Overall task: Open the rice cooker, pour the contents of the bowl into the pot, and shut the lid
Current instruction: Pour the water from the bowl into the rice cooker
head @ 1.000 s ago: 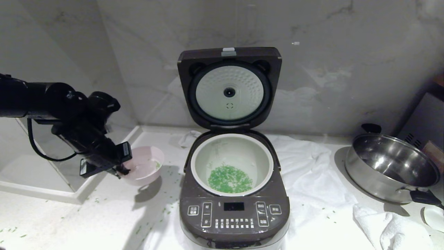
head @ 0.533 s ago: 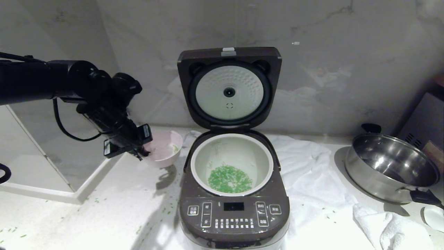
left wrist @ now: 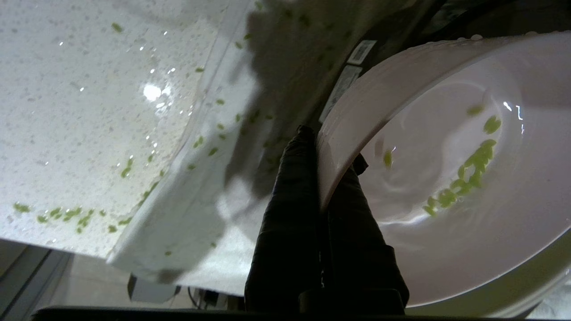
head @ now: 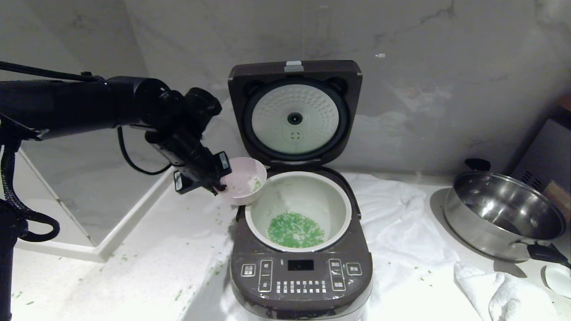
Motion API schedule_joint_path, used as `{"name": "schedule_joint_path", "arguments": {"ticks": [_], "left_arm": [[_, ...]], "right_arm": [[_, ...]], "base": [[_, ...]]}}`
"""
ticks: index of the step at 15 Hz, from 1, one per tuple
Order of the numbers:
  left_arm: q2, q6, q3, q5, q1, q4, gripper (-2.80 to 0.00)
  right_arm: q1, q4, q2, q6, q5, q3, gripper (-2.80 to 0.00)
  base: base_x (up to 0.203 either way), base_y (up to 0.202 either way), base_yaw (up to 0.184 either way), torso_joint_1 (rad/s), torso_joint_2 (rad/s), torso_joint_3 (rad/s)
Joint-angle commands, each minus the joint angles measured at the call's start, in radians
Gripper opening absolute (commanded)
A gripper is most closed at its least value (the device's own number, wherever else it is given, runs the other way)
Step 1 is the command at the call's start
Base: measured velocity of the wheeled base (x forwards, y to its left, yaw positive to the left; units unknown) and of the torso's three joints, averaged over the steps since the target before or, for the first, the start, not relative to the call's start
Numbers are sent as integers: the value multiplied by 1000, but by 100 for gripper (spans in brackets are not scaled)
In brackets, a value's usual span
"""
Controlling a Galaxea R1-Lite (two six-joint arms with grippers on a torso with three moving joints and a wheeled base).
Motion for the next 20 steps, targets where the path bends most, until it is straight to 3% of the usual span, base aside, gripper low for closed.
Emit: {"name": "schedule_joint_path", "arguments": {"ticks": [1, 6, 9, 13, 15, 20], "left_arm": [[28, -20, -2, 74, -55, -22, -280], [29, -73, 8, 131, -147, -29, -280], [38, -55, 4, 240, -203, -24, -280], [36, 21, 1, 390, -282, -13, -280], [34, 23, -1, 452, -316, -21, -280], [39, 12, -2, 502, -367, -136, -280]], "right_arm": [[0, 0, 0, 0, 0, 2, -280], [0, -1, 0, 0, 0, 2, -280], [0, 0, 0, 0, 0, 2, -280], [0, 0, 0, 1, 0, 2, -280], [0, 0, 0, 0, 0, 2, -280], [0, -1, 0, 0, 0, 2, -280]], "base": [[0, 0, 0, 0, 0, 0], [0, 0, 0, 0, 0, 0], [0, 0, 0, 0, 0, 0], [0, 0, 0, 0, 0, 0], [0, 0, 0, 0, 0, 0], [0, 0, 0, 0, 0, 0]]}}
